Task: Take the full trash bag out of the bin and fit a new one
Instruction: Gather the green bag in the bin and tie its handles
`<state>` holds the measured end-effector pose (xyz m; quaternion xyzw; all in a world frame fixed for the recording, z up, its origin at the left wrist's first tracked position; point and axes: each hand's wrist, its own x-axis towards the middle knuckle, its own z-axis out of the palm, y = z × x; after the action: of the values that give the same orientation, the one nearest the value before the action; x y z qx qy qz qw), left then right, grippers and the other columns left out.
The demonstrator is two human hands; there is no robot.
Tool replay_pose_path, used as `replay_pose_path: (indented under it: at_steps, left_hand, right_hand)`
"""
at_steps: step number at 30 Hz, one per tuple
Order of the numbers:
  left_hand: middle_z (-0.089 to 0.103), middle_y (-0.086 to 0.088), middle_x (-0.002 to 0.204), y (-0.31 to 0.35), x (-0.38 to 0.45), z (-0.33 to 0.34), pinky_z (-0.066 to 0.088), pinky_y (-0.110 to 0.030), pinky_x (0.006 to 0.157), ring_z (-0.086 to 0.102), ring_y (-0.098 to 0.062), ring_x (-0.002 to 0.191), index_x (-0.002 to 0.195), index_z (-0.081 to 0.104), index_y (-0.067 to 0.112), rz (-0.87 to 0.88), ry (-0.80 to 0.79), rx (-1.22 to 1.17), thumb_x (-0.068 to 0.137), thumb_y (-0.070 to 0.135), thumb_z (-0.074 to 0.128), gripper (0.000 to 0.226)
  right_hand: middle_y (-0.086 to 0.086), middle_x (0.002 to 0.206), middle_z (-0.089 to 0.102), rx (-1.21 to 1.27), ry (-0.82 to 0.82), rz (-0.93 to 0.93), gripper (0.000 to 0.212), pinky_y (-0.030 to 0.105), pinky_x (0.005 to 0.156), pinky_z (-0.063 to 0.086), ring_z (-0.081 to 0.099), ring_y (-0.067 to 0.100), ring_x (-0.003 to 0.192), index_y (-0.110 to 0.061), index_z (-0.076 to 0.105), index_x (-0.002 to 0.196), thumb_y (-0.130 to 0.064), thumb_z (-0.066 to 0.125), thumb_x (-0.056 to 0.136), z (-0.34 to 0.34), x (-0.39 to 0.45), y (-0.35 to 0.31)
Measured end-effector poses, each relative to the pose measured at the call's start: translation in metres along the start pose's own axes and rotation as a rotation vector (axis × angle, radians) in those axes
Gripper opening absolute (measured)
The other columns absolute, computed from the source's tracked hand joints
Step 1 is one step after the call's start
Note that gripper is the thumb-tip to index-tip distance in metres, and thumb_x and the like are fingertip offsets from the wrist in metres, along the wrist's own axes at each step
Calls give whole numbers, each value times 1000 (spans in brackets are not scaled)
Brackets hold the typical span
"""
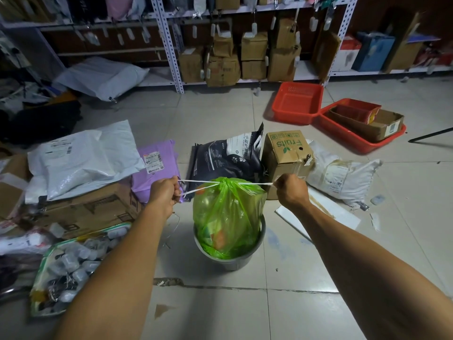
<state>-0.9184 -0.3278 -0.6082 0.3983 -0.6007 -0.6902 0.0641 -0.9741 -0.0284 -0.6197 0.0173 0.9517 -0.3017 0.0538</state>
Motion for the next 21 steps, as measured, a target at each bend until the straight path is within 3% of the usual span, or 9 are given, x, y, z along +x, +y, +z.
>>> replay_pose_path:
  at_steps: [5, 9, 11, 13, 15, 16, 18, 19, 21]
  left_hand:
    - [41, -4, 59, 4, -4, 2, 27, -28, 52, 34, -12, 48, 69, 48, 13, 31, -7, 4, 98, 11, 48, 29]
    - [49, -4, 55, 10, -10, 7, 32, -27, 53, 41, -14, 51, 69, 49, 13, 33, -55, -98, 96, 14, 50, 28]
    - [62, 1, 52, 17, -15, 10, 38, -28, 57, 56, -16, 60, 67, 47, 15, -7, -121, -209, 96, 18, 50, 29]
    - [72, -2, 74, 25, -19, 16, 46, -33, 73, 66, -20, 84, 64, 44, 18, -41, -238, -295, 96, 22, 48, 32]
    - [70, -8, 102, 34, -23, 25, 42, -41, 97, 62, -23, 109, 64, 46, 19, -39, -351, -342, 96, 24, 48, 32]
    - [67, -9, 110, 39, -26, 30, 37, -45, 105, 58, -24, 117, 68, 50, 19, -27, -401, -346, 96, 26, 49, 29]
    - [64, -7, 119, 45, -30, 39, 33, -48, 107, 56, -22, 119, 90, 63, 20, 17, -490, -324, 97, 28, 48, 18]
    - [62, -6, 123, 47, -32, 43, 33, -48, 104, 56, -22, 118, 110, 63, 22, 44, -532, -299, 98, 27, 47, 21]
    - [57, -3, 129, 45, -32, 50, 35, -47, 98, 55, -21, 114, 139, 46, 28, 111, -575, -164, 98, 18, 47, 42]
  right_hand:
    - [18, 90, 69, 16, 35, 17, 26, 34, 65, 48, 61, 33, 74, -1, 69, 93, -17, 49, 98, -2, 3, -1]
    - [10, 78, 58, 94, 30, 53, 27, 27, 55, 33, 51, 22, 66, -5, 60, 86, -21, 46, 101, -6, 3, -8]
    - [7, 73, 56, 333, 2, 91, 25, 28, 55, 37, 53, 22, 69, -8, 56, 83, -20, 43, 100, -3, 3, -14]
    - [10, 76, 61, 674, -39, 145, 23, 33, 65, 45, 56, 24, 73, -10, 58, 79, -17, 44, 96, -1, 3, -23]
    - [16, 84, 58, 908, -107, 159, 21, 39, 74, 44, 53, 28, 81, -11, 57, 79, -15, 44, 96, -3, 1, -34]
    - [20, 88, 58, 984, -148, 157, 21, 40, 80, 44, 55, 29, 88, -11, 57, 83, -15, 43, 97, -5, 1, -38]
    - [28, 104, 66, 1087, -197, 153, 20, 45, 100, 46, 63, 36, 107, -11, 57, 89, -16, 41, 100, -7, 4, -46]
    - [25, 109, 68, 1127, -202, 157, 19, 47, 104, 46, 64, 36, 110, -11, 55, 91, -17, 39, 101, -8, 4, -49]
    - [19, 108, 71, 1188, -191, 170, 19, 44, 96, 52, 68, 30, 105, -12, 51, 91, -19, 38, 103, -8, 7, -53]
